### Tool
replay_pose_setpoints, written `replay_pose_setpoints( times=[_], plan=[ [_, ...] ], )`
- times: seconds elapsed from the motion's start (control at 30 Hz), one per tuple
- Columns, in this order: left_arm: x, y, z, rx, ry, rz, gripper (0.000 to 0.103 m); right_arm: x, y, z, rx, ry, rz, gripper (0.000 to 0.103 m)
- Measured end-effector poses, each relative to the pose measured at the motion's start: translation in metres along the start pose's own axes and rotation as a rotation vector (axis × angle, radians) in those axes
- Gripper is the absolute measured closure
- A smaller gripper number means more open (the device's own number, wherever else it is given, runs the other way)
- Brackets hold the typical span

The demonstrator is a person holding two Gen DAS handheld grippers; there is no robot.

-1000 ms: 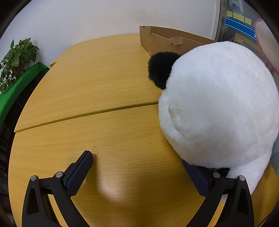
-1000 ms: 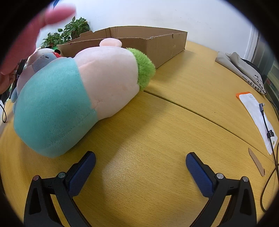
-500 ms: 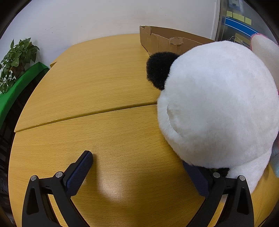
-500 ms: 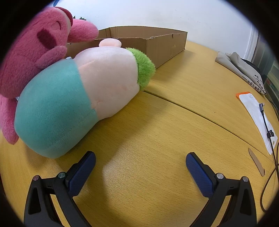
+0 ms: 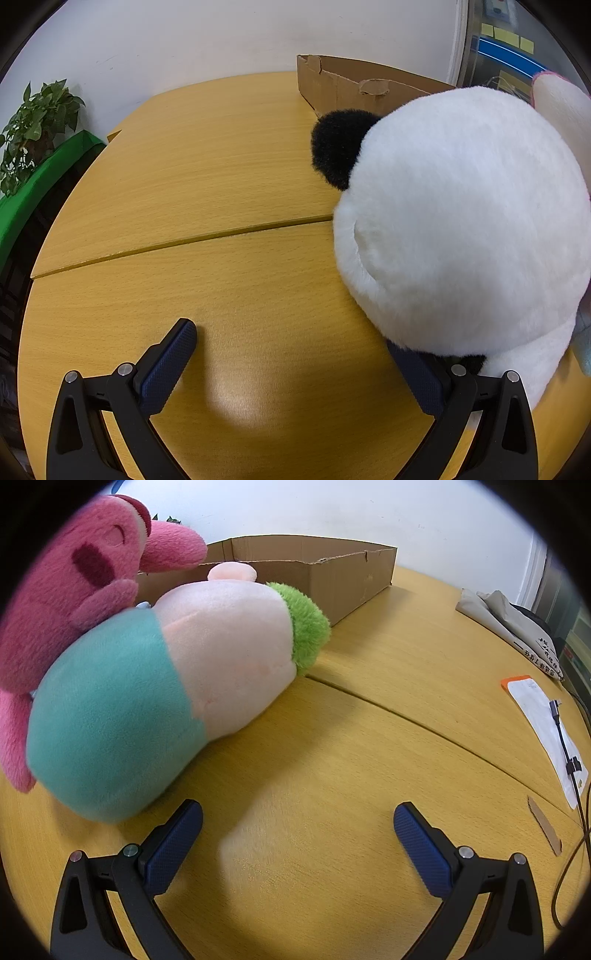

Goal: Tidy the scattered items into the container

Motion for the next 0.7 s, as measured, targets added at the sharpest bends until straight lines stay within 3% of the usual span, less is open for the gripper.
replay_pose_setpoints(
  times=[0.33, 0.5, 0.7],
  plan=[
    [0.017, -0.011, 0.002, -0.056, -0.077, 0.002, 0.000, -0.004, 0.003, 0.000, 0.002, 0.002, 0.000, 0.000],
    [-0.010, 0.011, -0.011, -0.088, -0.124, 0.001, 0.000, -0.004, 0.003, 0.000, 0.002, 0.003, 0.000, 0.000],
    [0.009, -0.004, -0.010, -0.134, -0.190, -0.005, 0.000, -0.004, 0.003, 0.000, 0.002, 0.003, 0.000, 0.000]
  ],
)
Point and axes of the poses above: each gripper's, at about its wrist camera, not at the fingertips, and y roughly the way its jaws point, z to its right, x to its underside, the point moved 10 cm from there along y, roughly the way its jaws point, and after that the axes turned 1 degree about -z, right-handed, at the moved point
